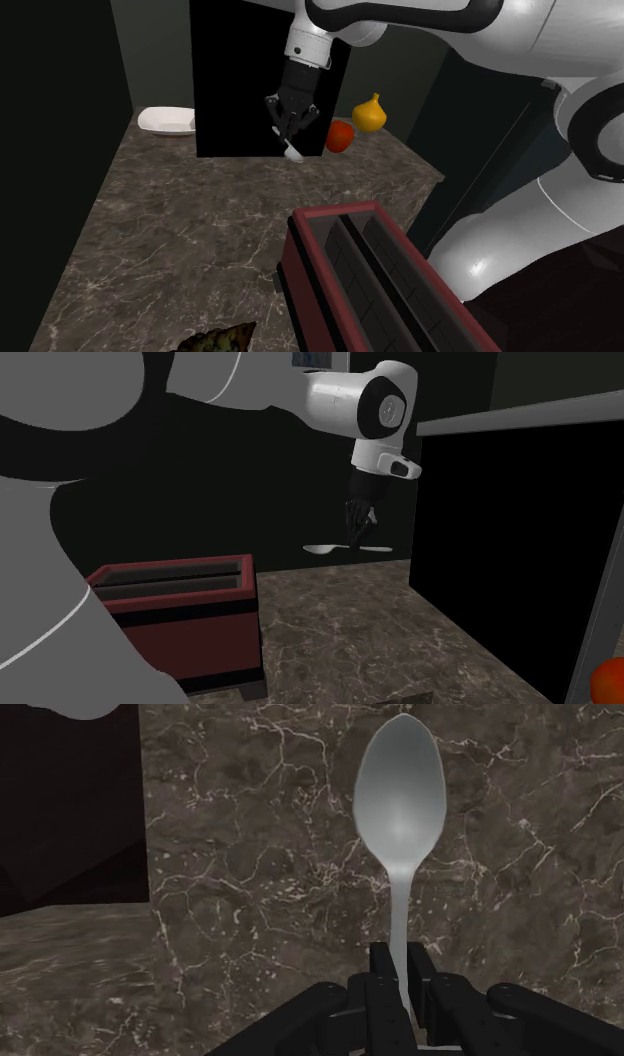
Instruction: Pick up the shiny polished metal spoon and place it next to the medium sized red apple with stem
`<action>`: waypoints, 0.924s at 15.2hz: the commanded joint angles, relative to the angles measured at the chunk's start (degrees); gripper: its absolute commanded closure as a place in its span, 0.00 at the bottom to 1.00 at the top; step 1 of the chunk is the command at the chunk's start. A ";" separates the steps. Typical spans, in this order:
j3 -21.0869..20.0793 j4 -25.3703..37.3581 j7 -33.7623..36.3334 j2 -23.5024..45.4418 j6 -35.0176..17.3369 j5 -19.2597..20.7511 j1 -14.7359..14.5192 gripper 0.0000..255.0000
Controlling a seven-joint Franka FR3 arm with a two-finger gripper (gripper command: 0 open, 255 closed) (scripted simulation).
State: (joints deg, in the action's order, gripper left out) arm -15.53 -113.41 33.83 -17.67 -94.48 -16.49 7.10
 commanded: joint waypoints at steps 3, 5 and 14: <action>4.01 -1.45 -5.82 -1.44 1.45 1.17 2.10 1.00; 5.97 -1.98 -8.59 -2.01 2.15 1.88 3.14 1.00; 14.56 -1.28 -20.84 -1.50 4.95 5.86 7.98 1.00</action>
State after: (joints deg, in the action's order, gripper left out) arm -2.10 -115.37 14.65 -19.62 -90.05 -11.20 14.44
